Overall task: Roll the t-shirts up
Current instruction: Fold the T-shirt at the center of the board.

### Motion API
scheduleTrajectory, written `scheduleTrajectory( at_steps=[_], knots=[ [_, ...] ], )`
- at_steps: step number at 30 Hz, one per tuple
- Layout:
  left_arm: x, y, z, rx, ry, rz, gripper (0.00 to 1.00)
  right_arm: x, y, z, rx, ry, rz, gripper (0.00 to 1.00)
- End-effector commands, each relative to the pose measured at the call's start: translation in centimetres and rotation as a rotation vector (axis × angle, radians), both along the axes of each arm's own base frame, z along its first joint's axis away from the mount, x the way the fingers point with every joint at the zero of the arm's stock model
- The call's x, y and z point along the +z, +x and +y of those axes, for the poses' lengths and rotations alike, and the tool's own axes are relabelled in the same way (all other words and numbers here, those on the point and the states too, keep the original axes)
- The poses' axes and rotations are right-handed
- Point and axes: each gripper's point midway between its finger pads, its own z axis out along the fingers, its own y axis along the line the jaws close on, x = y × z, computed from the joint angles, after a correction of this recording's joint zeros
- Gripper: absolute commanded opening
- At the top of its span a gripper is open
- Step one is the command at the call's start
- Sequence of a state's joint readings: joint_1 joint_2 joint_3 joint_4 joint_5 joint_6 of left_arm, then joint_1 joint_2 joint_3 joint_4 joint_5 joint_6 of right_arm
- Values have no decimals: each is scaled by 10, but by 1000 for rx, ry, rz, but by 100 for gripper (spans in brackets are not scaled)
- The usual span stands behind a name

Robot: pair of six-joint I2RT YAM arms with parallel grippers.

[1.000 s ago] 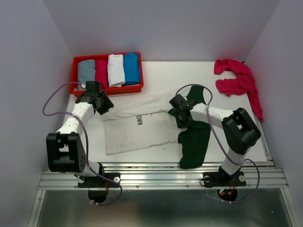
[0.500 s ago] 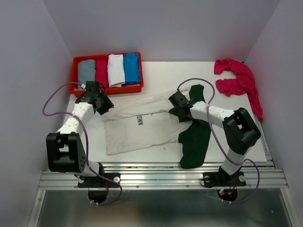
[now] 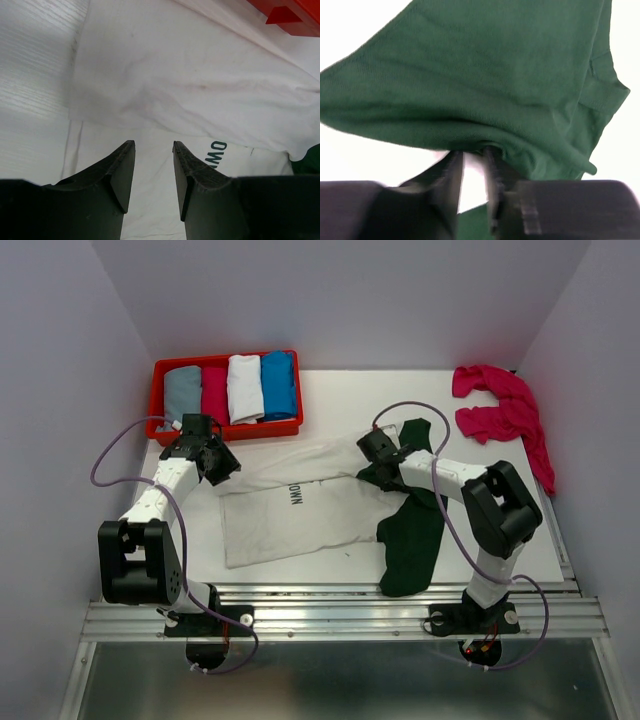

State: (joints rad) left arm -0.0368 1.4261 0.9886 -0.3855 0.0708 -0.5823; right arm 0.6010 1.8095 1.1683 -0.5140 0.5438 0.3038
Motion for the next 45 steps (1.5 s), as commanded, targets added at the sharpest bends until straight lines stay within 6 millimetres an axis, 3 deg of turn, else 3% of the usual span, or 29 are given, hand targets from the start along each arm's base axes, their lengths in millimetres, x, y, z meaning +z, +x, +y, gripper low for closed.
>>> scheduleTrajectory(
  at_steps=[1, 2, 4, 12, 18, 25, 26, 27, 30, 32, 35, 37, 38, 41, 45],
  knots=[
    [4, -1, 4, -7, 15, -25, 47, 16, 29, 10, 13, 16, -85, 20],
    [5, -1, 4, -7, 15, -26, 47, 18, 31, 11, 17, 15, -90, 10],
    [5, -2, 4, -7, 15, -26, 47, 26, 32, 13, 23, 31, -104, 1],
    [2, -1, 4, -7, 15, -22, 47, 68, 12, 26, 125, 144, -75, 1],
    [0, -2, 3, -8, 14, -17, 47, 63, -12, 35, 210, 188, 52, 1],
    [1, -4, 3, -11, 14, -19, 47, 69, -3, 27, 202, 251, 64, 1],
    [1, -4, 3, -11, 14, -19, 47, 69, -1, 28, 196, 250, 61, 3],
    [1, -5, 4, -10, 15, -19, 47, 70, 6, 24, 157, 257, 49, 26],
    [1, -5, 3, -11, 14, -19, 47, 71, 9, 21, 126, 261, 38, 56],
    [2, -6, 3, -12, 13, -20, 47, 76, 8, 21, 123, 282, 16, 59],
    [3, -5, 3, -12, 13, -22, 47, 93, 9, 9, 68, 342, -46, 58],
    [3, -5, 3, -13, 14, -22, 47, 93, 6, -2, 4, 394, -69, 55],
    [2, -5, 3, -13, 14, -22, 47, 106, 10, -16, -39, 438, -123, 54],
    [2, -5, 3, -14, 12, -20, 47, 90, -7, -50, -192, 508, -137, 54],
    [1, -5, 2, -17, 9, -19, 47, 72, -23, -81, -350, 566, -135, 52]
  ],
)
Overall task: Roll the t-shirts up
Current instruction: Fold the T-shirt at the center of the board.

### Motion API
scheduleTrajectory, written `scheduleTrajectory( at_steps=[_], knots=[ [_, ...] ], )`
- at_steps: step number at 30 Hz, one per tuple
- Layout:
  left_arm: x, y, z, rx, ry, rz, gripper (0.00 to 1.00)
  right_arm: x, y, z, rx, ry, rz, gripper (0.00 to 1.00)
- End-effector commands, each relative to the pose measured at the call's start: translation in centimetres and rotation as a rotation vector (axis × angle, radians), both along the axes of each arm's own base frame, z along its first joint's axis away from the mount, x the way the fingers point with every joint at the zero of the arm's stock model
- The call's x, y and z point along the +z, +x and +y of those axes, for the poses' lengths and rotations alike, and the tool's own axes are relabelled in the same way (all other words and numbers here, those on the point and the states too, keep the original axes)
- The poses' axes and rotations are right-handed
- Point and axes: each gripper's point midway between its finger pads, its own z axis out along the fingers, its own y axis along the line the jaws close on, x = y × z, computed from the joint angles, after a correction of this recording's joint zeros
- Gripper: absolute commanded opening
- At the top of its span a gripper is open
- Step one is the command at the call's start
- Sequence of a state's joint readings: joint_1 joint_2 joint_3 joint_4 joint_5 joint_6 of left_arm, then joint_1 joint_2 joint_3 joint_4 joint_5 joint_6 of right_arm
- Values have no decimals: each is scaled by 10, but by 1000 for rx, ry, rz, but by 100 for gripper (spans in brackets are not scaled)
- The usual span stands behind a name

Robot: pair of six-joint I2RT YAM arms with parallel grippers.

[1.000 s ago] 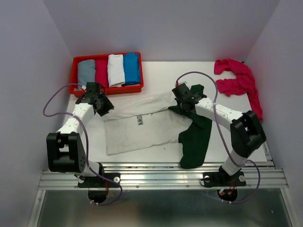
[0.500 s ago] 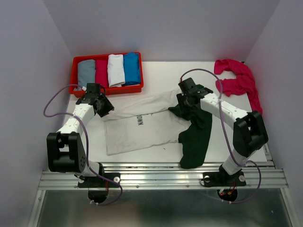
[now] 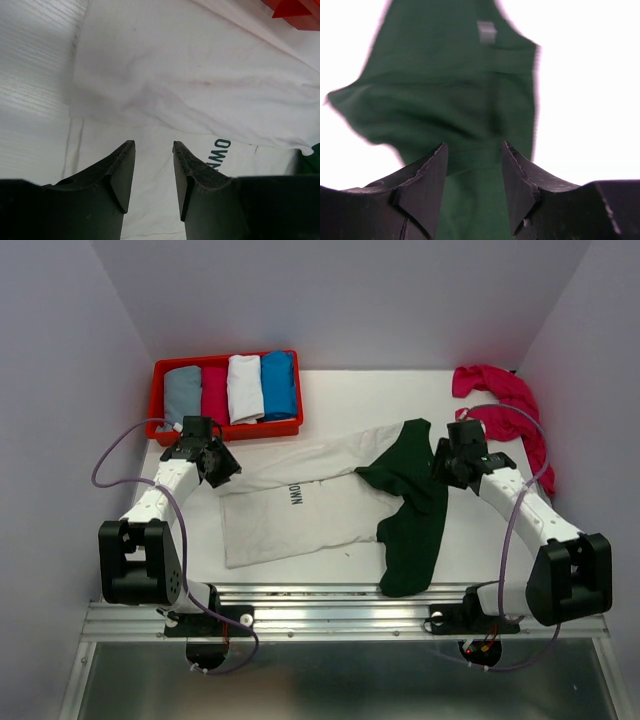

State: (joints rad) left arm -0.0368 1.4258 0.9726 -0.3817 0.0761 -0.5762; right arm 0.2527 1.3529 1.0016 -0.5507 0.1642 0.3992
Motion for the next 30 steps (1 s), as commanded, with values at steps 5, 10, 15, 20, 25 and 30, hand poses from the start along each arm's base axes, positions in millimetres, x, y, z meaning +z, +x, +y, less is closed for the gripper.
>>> scheduleTrajectory(
  at_steps=[5, 10, 15, 20, 25, 30],
  knots=[
    [8, 0, 2, -13, 6, -35, 47, -52, -25, -15, -157, 200, 81, 50],
    [10, 1, 1, -16, 6, -38, 47, -70, -24, 1, -98, 276, 125, 49],
    [9, 1, 1, -15, 3, -35, 47, -83, -20, 1, -89, 266, 143, 44],
    [8, 0, 1, -12, 1, -33, 47, -85, -17, -7, -114, 229, 135, 19],
    [8, 0, 1, -11, 5, -33, 47, -61, -14, -26, -184, 163, 41, 1],
    [6, 0, 2, -12, 9, -27, 47, -31, -12, -47, -253, 85, -62, 1]
  ],
)
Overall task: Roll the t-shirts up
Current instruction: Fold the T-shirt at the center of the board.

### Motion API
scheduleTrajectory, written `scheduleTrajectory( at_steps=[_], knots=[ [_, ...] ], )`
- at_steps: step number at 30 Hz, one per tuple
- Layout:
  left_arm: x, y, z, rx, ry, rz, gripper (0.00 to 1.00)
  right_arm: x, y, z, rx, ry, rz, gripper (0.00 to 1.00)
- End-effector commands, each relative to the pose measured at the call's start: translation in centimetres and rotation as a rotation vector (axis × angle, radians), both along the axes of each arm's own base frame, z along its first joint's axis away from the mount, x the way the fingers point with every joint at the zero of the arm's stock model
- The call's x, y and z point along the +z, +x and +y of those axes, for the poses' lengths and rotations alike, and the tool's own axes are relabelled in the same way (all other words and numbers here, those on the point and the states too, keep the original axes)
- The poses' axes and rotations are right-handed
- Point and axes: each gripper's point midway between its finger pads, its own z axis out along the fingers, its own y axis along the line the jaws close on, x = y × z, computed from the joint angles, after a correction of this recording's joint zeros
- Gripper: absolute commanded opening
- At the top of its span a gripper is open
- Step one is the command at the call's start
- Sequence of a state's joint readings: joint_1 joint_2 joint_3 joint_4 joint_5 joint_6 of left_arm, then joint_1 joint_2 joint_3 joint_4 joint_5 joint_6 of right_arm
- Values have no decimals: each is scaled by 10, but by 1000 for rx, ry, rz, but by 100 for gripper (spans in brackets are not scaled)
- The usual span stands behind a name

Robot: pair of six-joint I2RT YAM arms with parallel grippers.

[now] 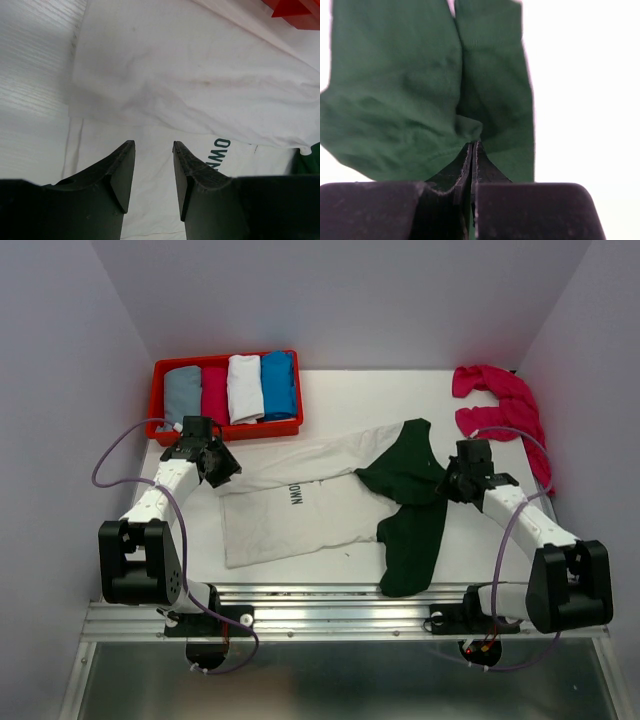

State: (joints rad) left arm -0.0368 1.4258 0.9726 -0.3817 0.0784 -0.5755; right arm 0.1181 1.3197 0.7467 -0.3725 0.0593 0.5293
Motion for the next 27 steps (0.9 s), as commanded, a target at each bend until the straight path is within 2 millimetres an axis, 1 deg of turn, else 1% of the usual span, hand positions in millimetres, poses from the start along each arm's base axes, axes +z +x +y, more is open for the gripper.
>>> scheduleTrajectory(
  at_steps=[1, 3, 4, 8, 9, 10, 11, 12, 13, 14, 15, 17, 18, 19, 22, 23, 24, 25, 26, 27],
  knots=[
    [6, 0, 2, -10, 10, -27, 47, 30, 11, -25, -93, -93, -106, 1],
    [6, 0, 2, -11, 9, -27, 47, 30, 11, -31, -107, -125, -89, 1],
    [6, -1, 2, -12, 8, -26, 47, 22, 10, -35, -120, -135, -56, 1],
    [7, -1, 2, -12, 8, -32, 47, 6, 14, -37, -120, -155, 13, 2],
    [7, -2, 2, -13, 8, -31, 47, -3, 14, -40, -130, -174, 57, 21],
    [7, -2, 2, -13, 8, -32, 47, -5, 13, -41, -134, -182, 71, 21],
    [8, -2, 2, -14, 7, -34, 47, -6, 13, -41, -131, -185, 79, 42],
    [7, -4, 2, -16, 8, -29, 47, -2, 14, -41, -126, -183, 65, 44],
    [8, -4, 2, -15, 9, -32, 47, 4, 15, -39, -119, -177, 47, 48],
    [7, -4, 2, -14, 11, -31, 47, 11, 17, -34, -94, -154, 21, 50],
    [6, -5, 2, -12, 11, -29, 47, 25, 19, -32, -72, -145, -27, 51],
    [7, -4, 2, -11, 9, -32, 47, 42, 20, -26, -46, -120, -76, 51],
    [7, -4, 2, -11, 9, -32, 47, 52, 18, -14, 4, -105, -106, 51],
    [7, -4, 3, -8, 10, -32, 47, 58, 17, -6, 34, -101, -121, 51],
    [8, -4, 4, -5, 15, -34, 47, 67, 11, 24, 145, -146, -137, 50],
    [9, -3, 5, -1, 20, -34, 47, 64, 2, 50, 232, -164, -121, 49],
    [9, -3, 5, 1, 23, -32, 47, 66, 2, 60, 262, -189, -129, 49],
    [8, -3, 6, 2, 24, -29, 47, 65, -1, 70, 299, -200, -122, 48],
    [9, -3, 6, 4, 28, -31, 47, 58, -7, 91, 375, -197, -104, 48],
    [9, -3, 7, 5, 29, -29, 47, 52, -10, 99, 405, -196, -90, 47]
  ],
)
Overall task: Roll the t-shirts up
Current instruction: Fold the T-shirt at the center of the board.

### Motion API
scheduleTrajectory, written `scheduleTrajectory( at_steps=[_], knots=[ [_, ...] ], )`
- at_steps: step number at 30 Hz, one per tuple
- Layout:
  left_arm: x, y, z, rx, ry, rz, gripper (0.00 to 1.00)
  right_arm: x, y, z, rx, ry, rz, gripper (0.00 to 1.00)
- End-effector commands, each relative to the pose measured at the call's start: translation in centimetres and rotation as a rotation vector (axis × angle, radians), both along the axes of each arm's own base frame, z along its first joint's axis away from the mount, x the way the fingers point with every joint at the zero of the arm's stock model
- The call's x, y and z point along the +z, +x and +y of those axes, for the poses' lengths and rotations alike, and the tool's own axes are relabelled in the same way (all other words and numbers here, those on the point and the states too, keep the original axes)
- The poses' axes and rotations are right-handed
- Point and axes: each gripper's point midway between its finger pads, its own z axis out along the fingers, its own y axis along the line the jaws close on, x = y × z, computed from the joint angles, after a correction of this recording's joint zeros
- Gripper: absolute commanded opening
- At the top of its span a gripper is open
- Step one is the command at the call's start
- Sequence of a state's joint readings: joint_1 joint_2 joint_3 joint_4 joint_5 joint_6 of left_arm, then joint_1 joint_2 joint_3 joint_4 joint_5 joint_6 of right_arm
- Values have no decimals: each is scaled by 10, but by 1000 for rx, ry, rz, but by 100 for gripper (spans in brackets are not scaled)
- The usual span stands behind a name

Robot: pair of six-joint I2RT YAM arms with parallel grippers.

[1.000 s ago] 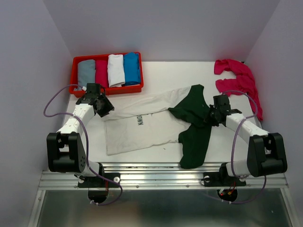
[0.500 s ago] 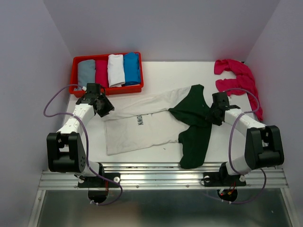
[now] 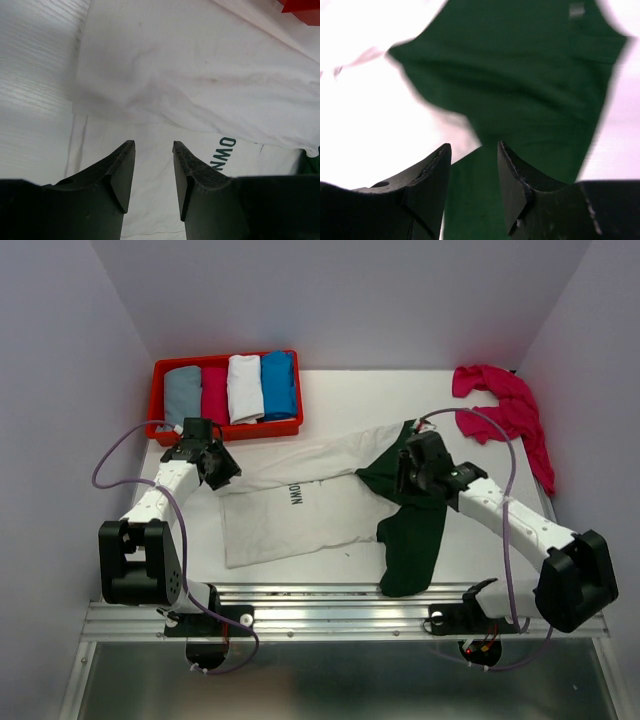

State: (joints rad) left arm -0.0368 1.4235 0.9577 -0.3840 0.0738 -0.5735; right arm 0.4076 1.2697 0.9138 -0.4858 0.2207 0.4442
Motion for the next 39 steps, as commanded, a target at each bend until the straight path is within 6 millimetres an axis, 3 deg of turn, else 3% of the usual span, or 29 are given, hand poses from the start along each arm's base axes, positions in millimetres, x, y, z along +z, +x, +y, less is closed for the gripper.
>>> scheduleTrajectory(
  at_steps=[1, 4, 15, 25, 39],
  knots=[
    [15, 1, 6, 4, 24, -46, 47, -12, -15, 44, 181, -60, 54, 46],
    [14, 1, 6, 5, 23, -44, 47, -25, -19, 67, 257, -77, 90, 46],
    [15, 2, 6, 5, 25, -43, 47, -59, 4, 87, 289, -126, 136, 46],
    [15, 3, 6, 2, 27, -38, 47, -74, 34, 62, 183, -310, 84, 45],
    [12, 5, 4, -2, 21, -32, 47, -72, 50, 59, 142, -351, 31, 38]
  ],
)
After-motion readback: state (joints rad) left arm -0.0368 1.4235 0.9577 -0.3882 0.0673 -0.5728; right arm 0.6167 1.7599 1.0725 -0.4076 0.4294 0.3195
